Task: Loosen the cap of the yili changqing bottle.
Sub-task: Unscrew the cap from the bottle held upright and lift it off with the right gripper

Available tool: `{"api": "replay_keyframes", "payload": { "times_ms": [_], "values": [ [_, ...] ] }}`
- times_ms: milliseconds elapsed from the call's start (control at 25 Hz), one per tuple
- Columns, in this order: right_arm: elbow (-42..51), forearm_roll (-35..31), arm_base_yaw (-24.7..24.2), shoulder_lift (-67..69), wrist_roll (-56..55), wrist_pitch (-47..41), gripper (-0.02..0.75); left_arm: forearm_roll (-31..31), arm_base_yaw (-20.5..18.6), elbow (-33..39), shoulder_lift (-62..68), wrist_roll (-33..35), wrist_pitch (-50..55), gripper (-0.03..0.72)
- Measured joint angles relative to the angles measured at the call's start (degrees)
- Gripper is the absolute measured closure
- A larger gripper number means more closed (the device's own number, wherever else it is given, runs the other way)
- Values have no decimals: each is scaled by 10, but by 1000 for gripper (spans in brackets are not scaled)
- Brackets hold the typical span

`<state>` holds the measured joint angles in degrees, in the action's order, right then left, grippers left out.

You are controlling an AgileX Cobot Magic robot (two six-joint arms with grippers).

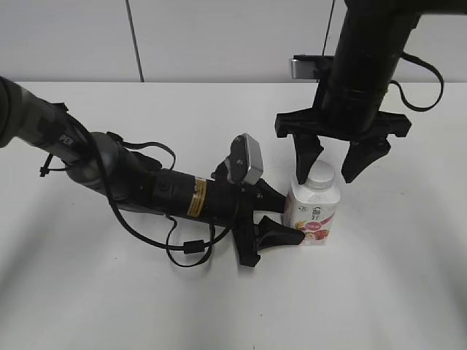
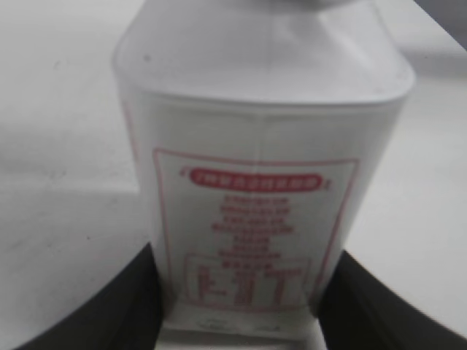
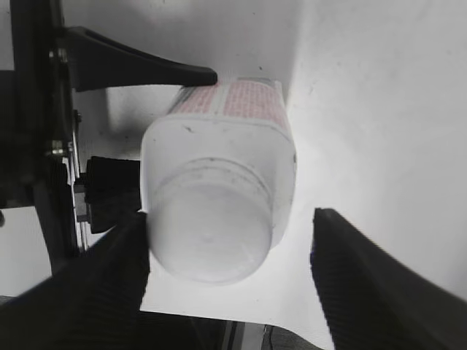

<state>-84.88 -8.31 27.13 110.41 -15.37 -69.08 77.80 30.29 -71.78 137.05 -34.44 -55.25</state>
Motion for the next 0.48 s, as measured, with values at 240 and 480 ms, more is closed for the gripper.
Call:
{"api": "replay_keyframes", "payload": {
  "times_ms": [240,480],
  "values": [
    [0,-10,0,19,8,9,237,0,0,0,0,0,0,300],
    [-19,-11,0,19,10,-1,238,0,0,0,0,0,0,300]
  ]
}}
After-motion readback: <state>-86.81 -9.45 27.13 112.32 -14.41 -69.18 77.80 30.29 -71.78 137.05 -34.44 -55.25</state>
